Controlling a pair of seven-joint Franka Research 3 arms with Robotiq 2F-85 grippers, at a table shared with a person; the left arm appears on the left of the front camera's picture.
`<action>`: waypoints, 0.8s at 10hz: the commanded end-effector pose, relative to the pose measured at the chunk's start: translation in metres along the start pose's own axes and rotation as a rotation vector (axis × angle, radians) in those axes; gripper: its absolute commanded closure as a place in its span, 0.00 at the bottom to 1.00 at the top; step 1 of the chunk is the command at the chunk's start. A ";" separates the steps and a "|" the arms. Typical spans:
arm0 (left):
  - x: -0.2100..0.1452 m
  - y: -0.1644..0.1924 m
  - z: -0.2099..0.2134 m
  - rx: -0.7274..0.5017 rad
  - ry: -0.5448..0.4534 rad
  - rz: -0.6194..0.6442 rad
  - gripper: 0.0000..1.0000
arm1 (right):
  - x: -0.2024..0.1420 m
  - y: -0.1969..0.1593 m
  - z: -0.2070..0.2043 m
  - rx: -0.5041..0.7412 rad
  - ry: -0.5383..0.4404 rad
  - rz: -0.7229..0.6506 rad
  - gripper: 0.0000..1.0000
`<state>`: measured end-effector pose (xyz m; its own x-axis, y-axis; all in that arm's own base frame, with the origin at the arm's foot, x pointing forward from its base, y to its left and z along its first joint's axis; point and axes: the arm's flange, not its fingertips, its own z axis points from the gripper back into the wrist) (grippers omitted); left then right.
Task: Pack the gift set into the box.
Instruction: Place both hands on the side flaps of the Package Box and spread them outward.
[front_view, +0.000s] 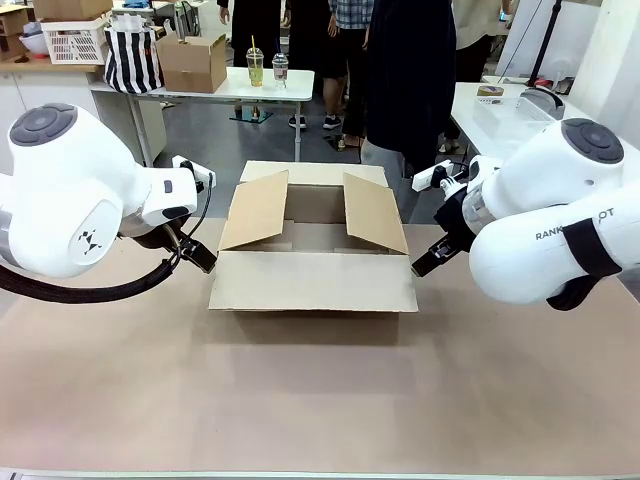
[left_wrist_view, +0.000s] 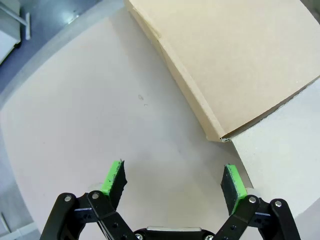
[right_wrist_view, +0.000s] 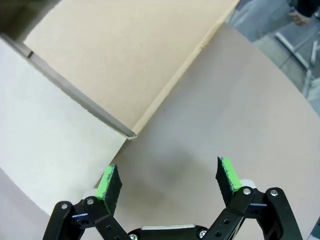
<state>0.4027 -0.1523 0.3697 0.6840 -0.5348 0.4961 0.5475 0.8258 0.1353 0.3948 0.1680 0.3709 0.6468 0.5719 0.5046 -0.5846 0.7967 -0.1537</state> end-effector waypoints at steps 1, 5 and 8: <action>0.000 0.000 0.000 0.001 -0.002 0.001 0.00 | 0.000 0.000 0.000 0.000 -0.001 0.000 0.00; -0.022 0.012 0.089 -0.042 0.096 -0.141 0.00 | -0.020 -0.022 0.125 0.123 0.052 0.127 0.00; -0.047 0.010 0.175 -0.094 -0.209 -0.110 0.00 | -0.043 -0.018 0.208 0.114 -0.065 -0.047 0.00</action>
<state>0.3426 -0.1075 0.5166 0.5887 -0.5988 0.5429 0.6164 0.7671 0.1777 0.3044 0.0969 0.5341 0.6348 0.5805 0.5099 -0.6408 0.7643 -0.0724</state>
